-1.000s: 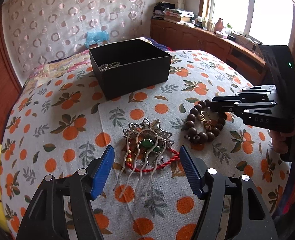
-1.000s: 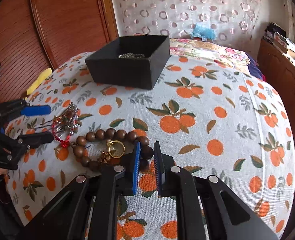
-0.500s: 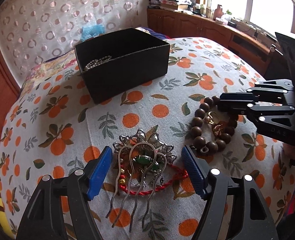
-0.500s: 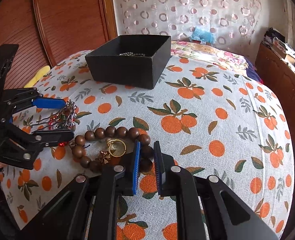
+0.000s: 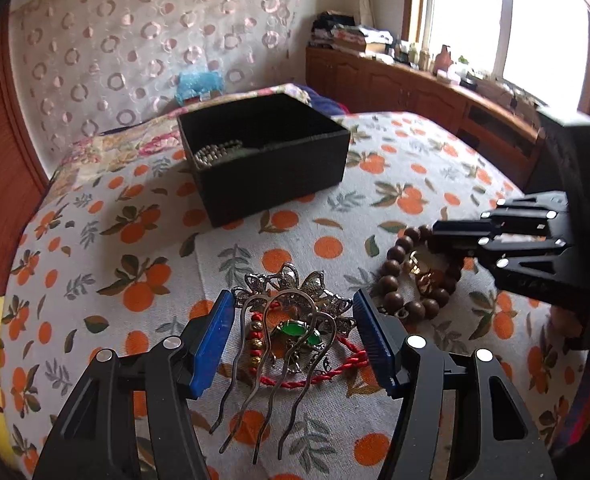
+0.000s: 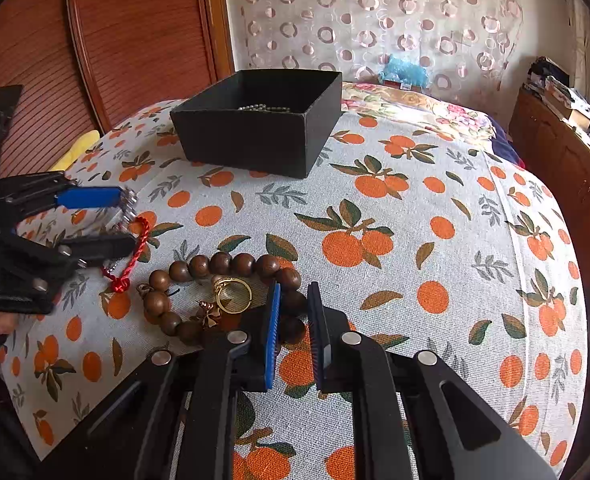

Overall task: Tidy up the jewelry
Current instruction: 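Move the right gripper to the wooden bead bracelet and grasp it, then carry the bead bracelet into the box with the right gripper while the left carries the hairpin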

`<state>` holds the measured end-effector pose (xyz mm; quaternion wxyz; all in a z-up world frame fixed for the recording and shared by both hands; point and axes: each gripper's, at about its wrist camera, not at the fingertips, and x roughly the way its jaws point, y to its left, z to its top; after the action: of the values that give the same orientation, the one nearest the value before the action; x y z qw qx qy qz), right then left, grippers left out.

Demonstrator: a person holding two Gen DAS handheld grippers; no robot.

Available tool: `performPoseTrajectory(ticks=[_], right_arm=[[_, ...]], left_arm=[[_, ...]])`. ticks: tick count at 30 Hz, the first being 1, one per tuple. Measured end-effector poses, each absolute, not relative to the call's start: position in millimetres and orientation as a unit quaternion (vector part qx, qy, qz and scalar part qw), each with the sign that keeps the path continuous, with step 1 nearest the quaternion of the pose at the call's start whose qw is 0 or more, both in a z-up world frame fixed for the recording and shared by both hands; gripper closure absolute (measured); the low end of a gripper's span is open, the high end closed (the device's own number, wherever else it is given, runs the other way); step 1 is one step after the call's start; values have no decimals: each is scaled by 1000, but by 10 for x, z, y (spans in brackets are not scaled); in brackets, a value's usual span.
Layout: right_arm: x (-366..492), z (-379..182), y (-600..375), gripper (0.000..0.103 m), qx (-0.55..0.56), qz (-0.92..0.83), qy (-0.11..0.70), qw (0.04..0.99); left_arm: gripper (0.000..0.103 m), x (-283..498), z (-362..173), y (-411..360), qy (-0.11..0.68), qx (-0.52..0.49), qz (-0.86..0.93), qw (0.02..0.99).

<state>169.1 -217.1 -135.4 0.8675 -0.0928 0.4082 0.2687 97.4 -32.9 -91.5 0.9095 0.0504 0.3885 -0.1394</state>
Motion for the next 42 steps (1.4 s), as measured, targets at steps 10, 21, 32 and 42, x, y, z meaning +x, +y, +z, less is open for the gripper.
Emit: performPoseTrajectory(ticks=[10,21,32,42], right_arm=[[1694,-1353,-2172,88,-92,269,409,867],[1627,-1049,-2092,88,-84,293,378,874],[1569,-513,-1890,88,-108,313,337,881],[1754,-210,-1820,88,-117,300,314,893]], left_arm=[[44,752,-646,-223,344,17,-137,929],[44,701,-594,-63,331,-1,-130,935],[44,675,-487,31,314,-11,-126,941],[44,725,-406,89,306,-14,-123,944]])
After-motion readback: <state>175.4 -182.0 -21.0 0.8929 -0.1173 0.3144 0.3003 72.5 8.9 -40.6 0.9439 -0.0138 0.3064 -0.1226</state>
